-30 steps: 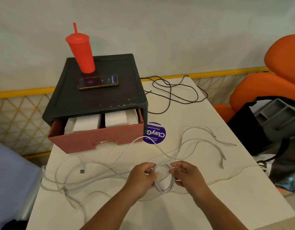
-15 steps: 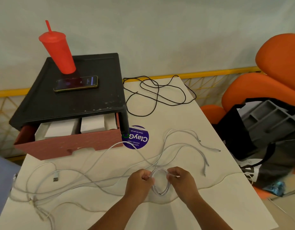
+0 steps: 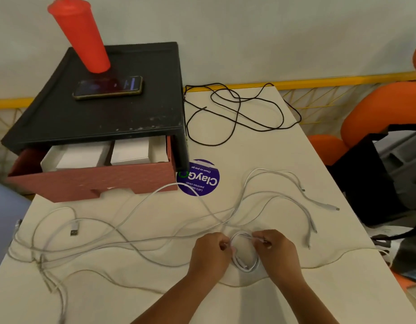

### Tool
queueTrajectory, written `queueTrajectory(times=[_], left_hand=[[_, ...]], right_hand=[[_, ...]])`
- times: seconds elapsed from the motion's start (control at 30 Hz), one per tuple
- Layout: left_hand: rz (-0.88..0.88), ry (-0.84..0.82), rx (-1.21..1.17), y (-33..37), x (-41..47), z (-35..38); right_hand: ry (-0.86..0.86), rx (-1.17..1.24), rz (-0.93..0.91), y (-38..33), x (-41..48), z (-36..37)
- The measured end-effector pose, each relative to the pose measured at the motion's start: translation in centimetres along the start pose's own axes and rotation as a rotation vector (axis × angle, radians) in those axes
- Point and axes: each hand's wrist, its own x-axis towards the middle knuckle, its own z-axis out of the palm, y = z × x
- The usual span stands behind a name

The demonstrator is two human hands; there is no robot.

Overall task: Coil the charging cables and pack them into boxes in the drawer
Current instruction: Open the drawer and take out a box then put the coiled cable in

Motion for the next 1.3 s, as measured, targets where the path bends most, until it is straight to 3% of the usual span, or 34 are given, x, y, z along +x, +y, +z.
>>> queueTrajectory(times=[0.17, 0.33, 0.5, 0.7, 0.83, 1.03, 1.3], left_hand=[[0.050, 0.016, -0.074, -0.8, -0.2, 0.0], [0.040, 0.057, -0.367, -0.5, -0.2, -4.0], [0.050, 0.283, -0.758, -0.5, 0.2, -12.7], [-0.188, 0.511, -1.273, -5.0, 1.7, -18.7], [-0.215, 0.452, -1.393, -7.1, 2.9, -19.7], [-0.231, 0.269, -1.596, -8.4, 4.9, -21.0], [-0.177, 0.227, -1.625, -9.3, 5.4, -20.2]], right_hand=[[0.021, 0.021, -0.022, 0.4, 0.3, 0.3], [0.209, 0.147, -0.142, -1.3, 0.4, 0.5], [0.201, 0.275, -0.307, -6.5, 1.3, 1.1], [0.137, 0.221, -0.564, -14.5, 3.8, 4.2], [0.179, -0.008, -0.706, -18.7, 6.3, 5.6], [0.172, -0.323, -0.645, -22.5, 8.6, 7.1], [0.198, -0.402, -0.594, -23.5, 8.8, 7.1]])
